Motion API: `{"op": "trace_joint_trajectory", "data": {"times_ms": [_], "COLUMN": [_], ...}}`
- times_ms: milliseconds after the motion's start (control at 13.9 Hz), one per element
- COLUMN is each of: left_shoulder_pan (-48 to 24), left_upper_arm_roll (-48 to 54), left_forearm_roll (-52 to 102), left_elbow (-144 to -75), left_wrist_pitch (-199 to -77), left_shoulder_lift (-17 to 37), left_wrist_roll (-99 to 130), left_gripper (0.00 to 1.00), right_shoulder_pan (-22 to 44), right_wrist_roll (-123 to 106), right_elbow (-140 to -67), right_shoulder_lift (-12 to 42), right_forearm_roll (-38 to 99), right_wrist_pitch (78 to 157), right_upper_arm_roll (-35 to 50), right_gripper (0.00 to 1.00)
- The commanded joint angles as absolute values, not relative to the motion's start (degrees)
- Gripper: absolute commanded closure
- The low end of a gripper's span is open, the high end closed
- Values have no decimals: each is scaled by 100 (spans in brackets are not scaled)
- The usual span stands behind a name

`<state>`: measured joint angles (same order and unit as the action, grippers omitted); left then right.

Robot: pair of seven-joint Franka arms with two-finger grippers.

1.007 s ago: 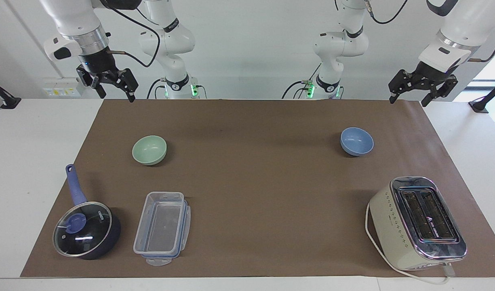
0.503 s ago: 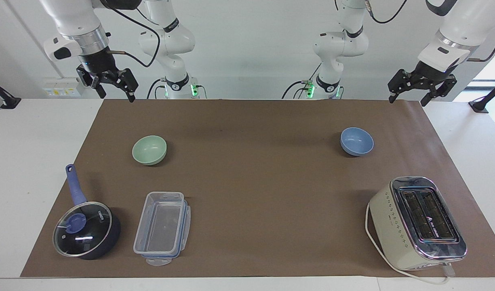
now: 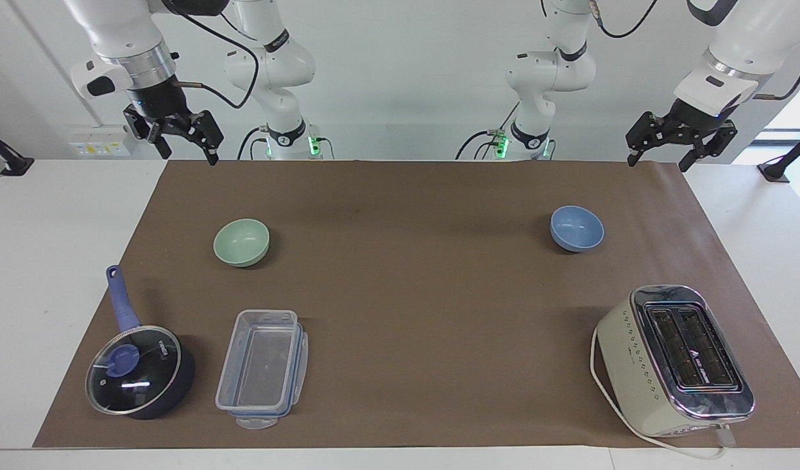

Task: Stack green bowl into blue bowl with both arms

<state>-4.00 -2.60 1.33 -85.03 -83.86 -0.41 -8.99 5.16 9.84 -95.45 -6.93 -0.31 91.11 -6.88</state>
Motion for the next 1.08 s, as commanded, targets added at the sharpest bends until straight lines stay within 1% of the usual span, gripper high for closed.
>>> {"op": "trace_joint_trajectory", "data": {"times_ms": [0,216,575,935,1007], "left_shoulder_pan": [-230,78,220,386,395], "left_upper_arm_roll": [-299,-299,-299,-299,-299], "left_forearm_roll": [132,237,659,1019,1098], "left_elbow": [-9130,-9815,-11589,-12760,-12892], "left_wrist_pitch": [-8771,-9367,-10869,-12012,-12206], "left_shoulder_lift": [-378,-431,-694,-642,-555], "left_wrist_roll": [-932,-1141,-1310,-1555,-1564], "left_gripper": [0,0,0,0,2], "right_shoulder_pan": [492,492,492,492,492], "right_wrist_roll": [844,844,844,844,844], "right_elbow": [-9562,-9562,-9562,-9562,-9562], "right_shoulder_lift": [-729,-729,-729,-730,-738], "right_forearm_roll": [88,88,88,88,88], "right_wrist_pitch": [9114,9114,9114,9123,9114], "right_upper_arm_roll": [-712,-703,-703,-712,-703], "right_gripper": [0,0,0,0,0]}}
